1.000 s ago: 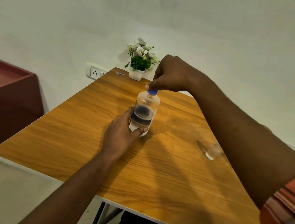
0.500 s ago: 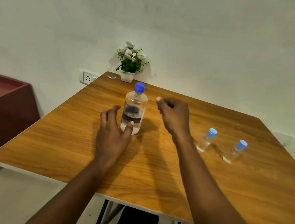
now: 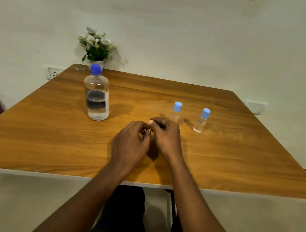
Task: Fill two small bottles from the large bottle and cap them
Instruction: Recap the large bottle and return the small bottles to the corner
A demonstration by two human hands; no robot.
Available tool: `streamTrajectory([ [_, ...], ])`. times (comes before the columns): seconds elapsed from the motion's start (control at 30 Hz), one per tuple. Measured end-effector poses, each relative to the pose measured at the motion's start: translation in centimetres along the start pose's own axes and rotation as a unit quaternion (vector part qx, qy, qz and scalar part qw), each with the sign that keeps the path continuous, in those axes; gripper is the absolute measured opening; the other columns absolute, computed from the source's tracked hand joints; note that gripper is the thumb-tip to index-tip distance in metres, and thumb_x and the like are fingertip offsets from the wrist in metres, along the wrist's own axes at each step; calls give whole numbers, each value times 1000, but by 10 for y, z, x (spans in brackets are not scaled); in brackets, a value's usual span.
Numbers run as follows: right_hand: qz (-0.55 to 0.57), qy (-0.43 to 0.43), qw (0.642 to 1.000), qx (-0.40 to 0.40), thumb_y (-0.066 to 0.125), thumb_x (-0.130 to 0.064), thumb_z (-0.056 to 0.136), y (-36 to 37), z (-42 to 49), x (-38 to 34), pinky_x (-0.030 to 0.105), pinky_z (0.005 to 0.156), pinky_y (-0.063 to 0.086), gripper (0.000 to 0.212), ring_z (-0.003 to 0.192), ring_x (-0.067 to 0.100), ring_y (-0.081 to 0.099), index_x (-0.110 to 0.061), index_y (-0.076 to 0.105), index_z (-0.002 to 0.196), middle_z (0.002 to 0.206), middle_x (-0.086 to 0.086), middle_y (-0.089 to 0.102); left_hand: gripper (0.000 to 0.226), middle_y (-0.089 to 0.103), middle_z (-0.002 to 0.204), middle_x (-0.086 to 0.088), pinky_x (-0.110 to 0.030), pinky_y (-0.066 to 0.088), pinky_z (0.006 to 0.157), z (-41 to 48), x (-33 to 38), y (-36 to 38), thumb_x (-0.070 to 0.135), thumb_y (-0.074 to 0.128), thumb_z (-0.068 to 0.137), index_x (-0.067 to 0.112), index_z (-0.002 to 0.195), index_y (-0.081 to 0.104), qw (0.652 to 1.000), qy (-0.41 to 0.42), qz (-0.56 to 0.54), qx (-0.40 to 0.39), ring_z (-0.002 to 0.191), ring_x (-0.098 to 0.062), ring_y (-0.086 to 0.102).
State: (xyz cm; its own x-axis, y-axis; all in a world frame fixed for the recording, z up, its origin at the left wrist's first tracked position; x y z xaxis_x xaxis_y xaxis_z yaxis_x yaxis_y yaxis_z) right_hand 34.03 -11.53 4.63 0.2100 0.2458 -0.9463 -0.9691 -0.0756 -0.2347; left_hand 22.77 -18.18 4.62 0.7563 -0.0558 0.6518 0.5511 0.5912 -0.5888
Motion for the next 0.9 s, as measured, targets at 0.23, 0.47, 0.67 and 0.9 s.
streamTrajectory([
  [0.23, -32, 38, 990, 130, 69, -13, 86, -95, -2, 31, 15, 71, 47, 19, 84, 9, 67, -9, 74, 104, 92, 1, 73, 18, 67, 95, 11, -30, 51, 68, -4, 50, 52, 34, 57, 89, 28, 105, 65, 998, 10, -14, -67, 84, -11, 62],
  [0.47, -115, 80, 964, 227, 75, -13, 78, -140, 18, 49, 25, 80, 44, 56, 104, 22, 64, -9, 57, 132, 114, 8, 68, 23, 67, 98, 9, -34, 52, 73, 4, 73, 84, 30, 57, 90, 24, 110, 65, 995, 5, -39, -95, 88, -12, 63],
  [0.67, -195, 78, 963, 168, 75, -24, 75, -131, 36, 52, 38, 89, 52, 49, 105, 24, 66, -17, 64, 123, 112, 3, 72, 24, 67, 99, 7, -37, 53, 75, 12, 78, 98, 29, 57, 89, 24, 112, 64, 995, 0, -27, -94, 89, -15, 63],
  [0.9, -193, 71, 961, 184, 74, -22, 74, -140, 37, 56, 37, 82, 53, 28, 94, 23, 68, -16, 71, 102, 98, 2, 75, 26, 67, 100, 6, -35, 52, 74, 15, 89, 115, 28, 57, 89, 22, 114, 63, 995, 15, -18, -98, 89, -15, 62],
])
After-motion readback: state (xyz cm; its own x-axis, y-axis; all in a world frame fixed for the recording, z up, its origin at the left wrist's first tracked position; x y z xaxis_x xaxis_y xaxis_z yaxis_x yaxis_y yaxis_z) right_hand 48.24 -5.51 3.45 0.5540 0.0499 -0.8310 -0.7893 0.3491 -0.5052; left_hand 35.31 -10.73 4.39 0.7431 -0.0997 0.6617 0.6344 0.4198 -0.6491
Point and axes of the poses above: each hand's wrist, its own z-axis towards the middle knuckle, its own y-axis out of the palm, x = y × z, the point moved 6 cm from there along z, towards the middle knuckle
